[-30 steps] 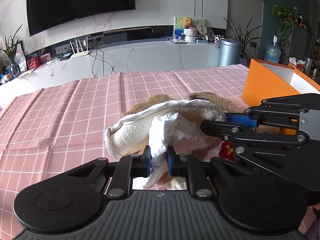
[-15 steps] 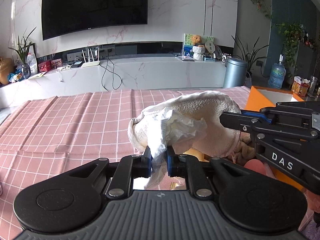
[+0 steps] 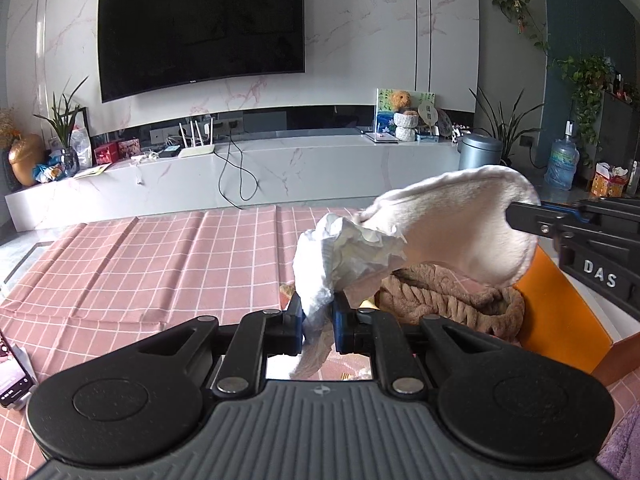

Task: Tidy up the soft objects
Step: 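Lift the cloth and bib with both grippers and carry them over the orange box, then open both grippers to drop the cloth and bib into the box, then move both tools back over the pile on the table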

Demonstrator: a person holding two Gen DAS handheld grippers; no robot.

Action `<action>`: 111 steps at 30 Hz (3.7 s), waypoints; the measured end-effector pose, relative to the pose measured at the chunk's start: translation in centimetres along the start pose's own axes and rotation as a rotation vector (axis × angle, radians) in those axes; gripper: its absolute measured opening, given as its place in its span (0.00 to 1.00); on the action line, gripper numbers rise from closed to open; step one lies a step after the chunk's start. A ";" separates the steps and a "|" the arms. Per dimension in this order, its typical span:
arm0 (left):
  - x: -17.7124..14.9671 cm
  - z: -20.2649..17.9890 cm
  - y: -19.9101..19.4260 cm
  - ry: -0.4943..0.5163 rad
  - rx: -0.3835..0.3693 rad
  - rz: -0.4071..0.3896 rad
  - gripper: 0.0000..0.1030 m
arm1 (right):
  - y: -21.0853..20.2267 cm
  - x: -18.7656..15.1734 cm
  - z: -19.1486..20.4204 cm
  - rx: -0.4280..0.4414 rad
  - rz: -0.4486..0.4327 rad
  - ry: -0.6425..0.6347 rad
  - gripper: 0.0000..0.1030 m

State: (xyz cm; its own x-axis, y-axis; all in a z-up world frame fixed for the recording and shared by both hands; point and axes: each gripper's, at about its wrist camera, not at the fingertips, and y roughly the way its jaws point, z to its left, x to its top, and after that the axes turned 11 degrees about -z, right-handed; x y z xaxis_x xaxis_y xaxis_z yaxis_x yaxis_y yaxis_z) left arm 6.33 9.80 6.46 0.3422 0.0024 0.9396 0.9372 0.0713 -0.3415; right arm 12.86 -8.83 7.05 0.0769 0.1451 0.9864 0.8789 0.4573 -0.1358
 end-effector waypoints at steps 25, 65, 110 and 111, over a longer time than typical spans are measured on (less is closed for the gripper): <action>5.4 -8.6 2.3 0.075 -0.244 -0.080 0.15 | -7.6 3.6 -14.5 -0.346 -0.028 -0.073 0.02; 1.8 -23.9 21.3 0.331 -0.359 0.349 0.25 | 7.4 -7.7 -23.7 -0.331 0.500 -0.105 0.04; 2.8 -12.1 6.0 -0.028 -0.373 0.003 0.66 | -7.2 -1.3 -11.1 -0.459 0.054 0.009 0.81; 2.6 -11.3 5.6 -0.040 -0.362 -0.002 0.66 | -7.3 -1.3 -10.5 -0.458 0.050 0.009 0.81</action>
State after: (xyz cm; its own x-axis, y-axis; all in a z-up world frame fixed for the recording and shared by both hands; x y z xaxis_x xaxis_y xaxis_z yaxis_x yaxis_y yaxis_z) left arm 13.26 -1.07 6.72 0.3444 0.0421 0.9379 0.9035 -0.2862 -0.3190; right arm 11.34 -21.59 7.70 0.1268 0.1489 0.9807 0.9913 0.0151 -0.1305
